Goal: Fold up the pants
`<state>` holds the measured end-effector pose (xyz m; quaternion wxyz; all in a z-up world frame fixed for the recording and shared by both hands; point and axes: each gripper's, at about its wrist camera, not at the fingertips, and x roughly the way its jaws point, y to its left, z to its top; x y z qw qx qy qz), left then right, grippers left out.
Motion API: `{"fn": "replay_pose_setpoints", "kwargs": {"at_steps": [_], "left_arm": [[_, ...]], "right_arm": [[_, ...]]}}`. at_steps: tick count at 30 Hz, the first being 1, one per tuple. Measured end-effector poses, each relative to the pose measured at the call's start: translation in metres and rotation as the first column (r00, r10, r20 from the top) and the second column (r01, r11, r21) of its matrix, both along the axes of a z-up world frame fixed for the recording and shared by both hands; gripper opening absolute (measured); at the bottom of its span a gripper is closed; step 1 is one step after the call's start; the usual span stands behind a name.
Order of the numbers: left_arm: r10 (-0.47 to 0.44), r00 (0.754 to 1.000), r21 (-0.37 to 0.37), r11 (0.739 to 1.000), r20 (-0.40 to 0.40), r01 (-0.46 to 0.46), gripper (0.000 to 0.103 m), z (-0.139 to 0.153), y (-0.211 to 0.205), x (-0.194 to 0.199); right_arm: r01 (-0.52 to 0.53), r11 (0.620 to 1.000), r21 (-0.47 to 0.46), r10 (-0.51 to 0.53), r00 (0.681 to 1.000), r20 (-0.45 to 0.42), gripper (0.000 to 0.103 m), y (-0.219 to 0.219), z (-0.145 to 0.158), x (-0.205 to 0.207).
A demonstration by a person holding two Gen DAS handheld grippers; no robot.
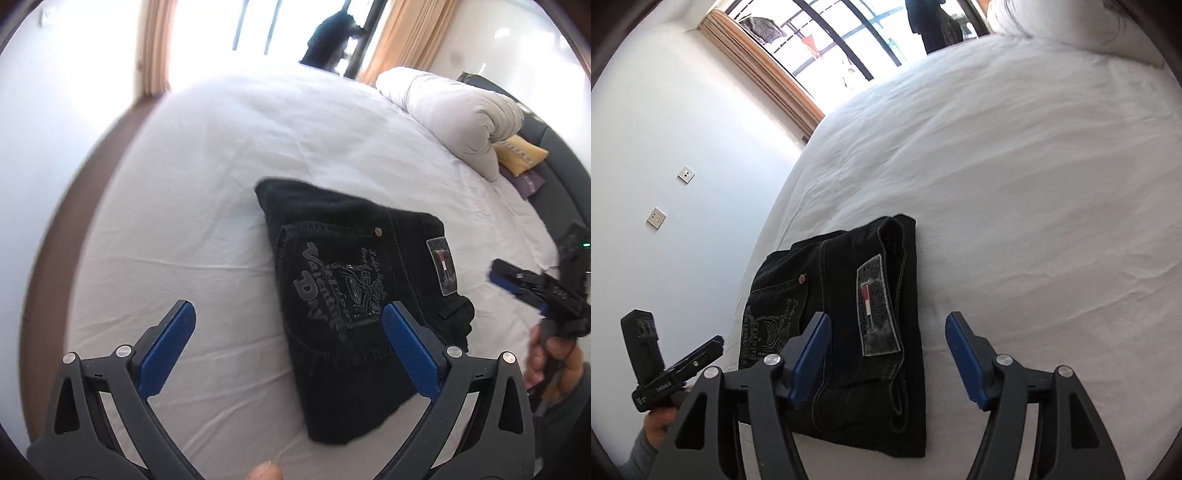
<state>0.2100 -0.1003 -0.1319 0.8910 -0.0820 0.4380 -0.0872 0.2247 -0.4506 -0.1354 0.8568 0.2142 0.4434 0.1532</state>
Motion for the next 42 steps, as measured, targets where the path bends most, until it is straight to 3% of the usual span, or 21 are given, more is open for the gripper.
{"fn": "replay_pose_setpoints", "kwargs": {"at_steps": [4,6,9,11,12,15,21,24,29,33,37,42], "left_arm": [[0.025,0.975,0.099,0.994,0.223,-0.048,0.103,0.056,-0.01,-0.059],[0.025,0.939,0.157,0.984,0.344,-0.084,0.103,0.089,-0.02,-0.092],[0.025,0.86,0.234,0.958,0.509,-0.166,0.103,0.138,-0.032,-0.139],[0.047,0.789,0.221,0.948,0.613,-0.229,0.103,0.168,-0.036,-0.174],[0.06,0.766,0.196,0.951,0.64,-0.239,0.103,0.18,-0.035,-0.186],[0.07,0.743,0.134,0.968,0.665,-0.211,0.103,0.211,-0.029,-0.211],[0.039,0.771,0.198,0.957,0.636,-0.211,0.103,0.236,-0.032,-0.226],[0.053,0.809,0.218,0.951,0.586,-0.221,0.103,0.234,-0.035,-0.22],[0.067,0.886,0.221,0.957,0.459,-0.186,0.103,0.207,-0.048,-0.197],[0.072,0.949,0.216,0.966,0.308,-0.143,0.103,0.171,-0.061,-0.172],[0.095,0.973,0.242,0.959,0.213,-0.146,0.103,0.142,-0.066,-0.155],[0.121,0.982,0.248,0.956,0.142,-0.154,0.103,0.115,-0.063,-0.136]], "right_arm": [[0.071,0.983,-0.167,-0.033,0.975,0.219,0.091,0.017,0.06,-0.055],[0.122,0.968,-0.219,-0.042,0.94,0.338,0.103,0.029,0.089,-0.082],[0.19,0.953,-0.237,-0.051,0.87,0.49,0.103,0.038,0.129,-0.125],[0.229,0.946,-0.232,-0.065,0.83,0.554,0.103,0.042,0.154,-0.148],[0.24,0.945,-0.224,-0.07,0.813,0.578,0.103,0.043,0.166,-0.156],[0.284,0.934,-0.219,-0.079,0.76,0.646,0.103,0.047,0.198,-0.182],[0.332,0.916,-0.226,-0.059,0.669,0.741,0.103,0.056,0.245,-0.224],[0.339,0.917,-0.209,-0.073,0.66,0.748,0.103,0.057,0.258,-0.232],[0.348,0.909,-0.228,-0.114,0.736,0.668,0.103,0.056,0.251,-0.22],[0.321,0.91,-0.263,-0.112,0.8,0.589,0.103,0.06,0.231,-0.206],[0.291,0.911,-0.293,-0.114,0.86,0.498,0.103,0.065,0.206,-0.192],[0.256,0.907,-0.335,-0.118,0.917,0.381,0.103,0.071,0.175,-0.179]]}}
